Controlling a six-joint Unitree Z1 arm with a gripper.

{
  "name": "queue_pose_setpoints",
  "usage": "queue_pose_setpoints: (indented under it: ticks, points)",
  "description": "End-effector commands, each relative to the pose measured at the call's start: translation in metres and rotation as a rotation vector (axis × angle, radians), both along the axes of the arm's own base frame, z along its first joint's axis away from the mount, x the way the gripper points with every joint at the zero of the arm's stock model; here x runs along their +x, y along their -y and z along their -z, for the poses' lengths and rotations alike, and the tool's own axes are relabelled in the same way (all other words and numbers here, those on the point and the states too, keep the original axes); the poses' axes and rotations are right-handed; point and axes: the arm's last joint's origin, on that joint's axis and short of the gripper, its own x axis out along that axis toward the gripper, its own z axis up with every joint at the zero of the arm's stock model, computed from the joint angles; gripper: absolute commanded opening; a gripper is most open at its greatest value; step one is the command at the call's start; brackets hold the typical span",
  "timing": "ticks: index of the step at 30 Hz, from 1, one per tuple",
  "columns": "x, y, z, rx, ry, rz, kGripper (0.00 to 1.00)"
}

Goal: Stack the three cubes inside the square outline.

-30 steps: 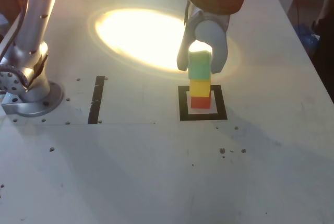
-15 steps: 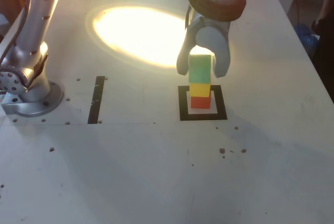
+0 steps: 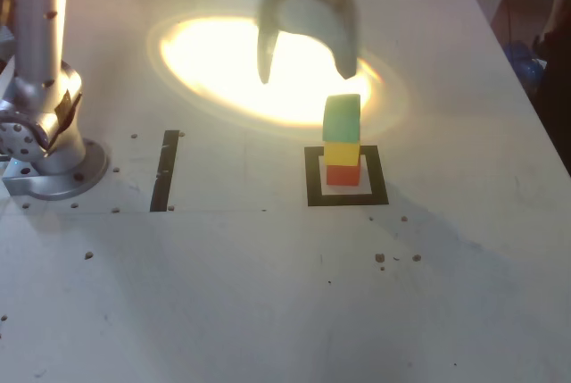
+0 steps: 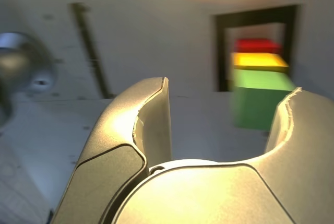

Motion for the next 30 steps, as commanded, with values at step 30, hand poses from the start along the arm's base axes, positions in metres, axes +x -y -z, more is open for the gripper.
queue_pose_setpoints:
  ticks: [30]
  points:
    - [-0.168, -0.017, 0.131, -0.018, -0.162, -0.053, 0.99]
